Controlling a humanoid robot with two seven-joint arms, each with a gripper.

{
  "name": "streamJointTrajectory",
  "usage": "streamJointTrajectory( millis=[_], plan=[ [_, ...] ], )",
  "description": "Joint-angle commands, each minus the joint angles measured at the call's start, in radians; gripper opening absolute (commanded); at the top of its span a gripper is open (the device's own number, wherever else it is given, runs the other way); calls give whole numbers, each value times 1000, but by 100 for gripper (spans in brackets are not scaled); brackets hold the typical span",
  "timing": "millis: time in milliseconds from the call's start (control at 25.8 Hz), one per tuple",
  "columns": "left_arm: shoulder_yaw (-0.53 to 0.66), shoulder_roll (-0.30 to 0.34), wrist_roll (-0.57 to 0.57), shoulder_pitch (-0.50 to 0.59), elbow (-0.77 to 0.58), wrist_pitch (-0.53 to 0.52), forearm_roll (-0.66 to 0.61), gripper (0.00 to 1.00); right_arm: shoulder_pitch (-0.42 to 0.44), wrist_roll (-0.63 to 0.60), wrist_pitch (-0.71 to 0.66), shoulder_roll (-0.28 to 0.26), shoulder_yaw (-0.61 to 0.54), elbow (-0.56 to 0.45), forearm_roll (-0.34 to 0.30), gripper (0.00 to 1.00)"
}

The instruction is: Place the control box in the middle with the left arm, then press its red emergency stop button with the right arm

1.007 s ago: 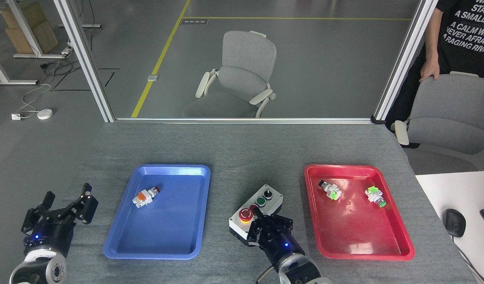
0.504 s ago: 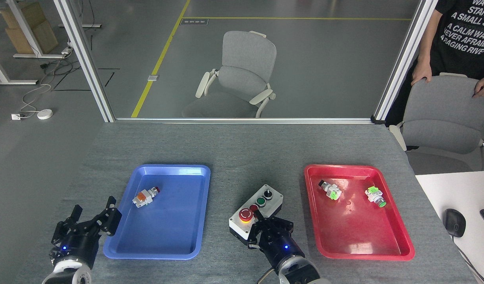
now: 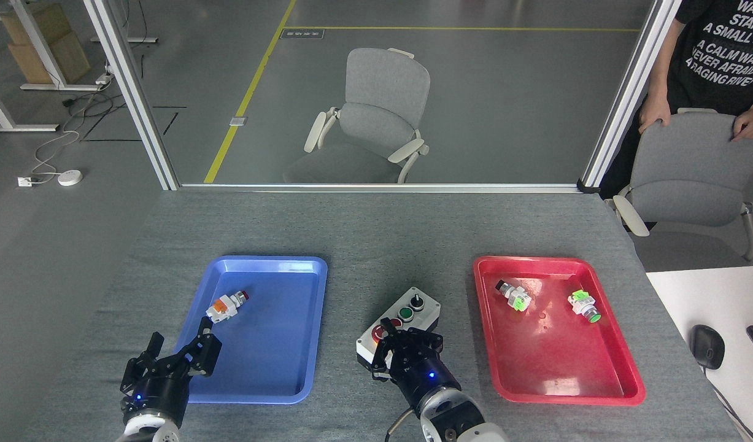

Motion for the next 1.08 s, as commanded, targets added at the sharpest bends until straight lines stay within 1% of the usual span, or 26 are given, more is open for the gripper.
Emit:
streamJointTrajectory(
  millis=[0,116,426,504,736,891,930,968,1007,1046],
  plan=[
    [0,-2,15,0,1,-2,3,99,-8,12,1,11,17,31,11,0],
    [0,-2,15,0,1,-2,3,99,-8,34,23,12,25,52,14,0],
    [0,-2,15,0,1,-2,3,99,-8,37,33,14,25,54,8,0],
    [0,-2,15,0,1,-2,3,99,-8,29,61,14,25,48,2,0],
    [0,-2,15,1,1,-2,3,99,-10,-15,138,14,0,-44,-6,0],
    [0,-2,15,1,1,-2,3,99,1,-15,128,3,-99,-101,-8,0],
    [0,-2,15,0,1,-2,3,99,5,-15,124,2,-115,-112,-6,5],
    [0,-2,15,1,1,-2,3,99,12,-15,116,0,-135,-123,-6,14],
    [0,-2,15,0,1,-2,3,99,25,-15,113,-9,-165,-130,-6,32],
    [0,-2,15,0,1,-2,3,99,41,-17,113,-23,-199,-141,-6,53]
  ],
)
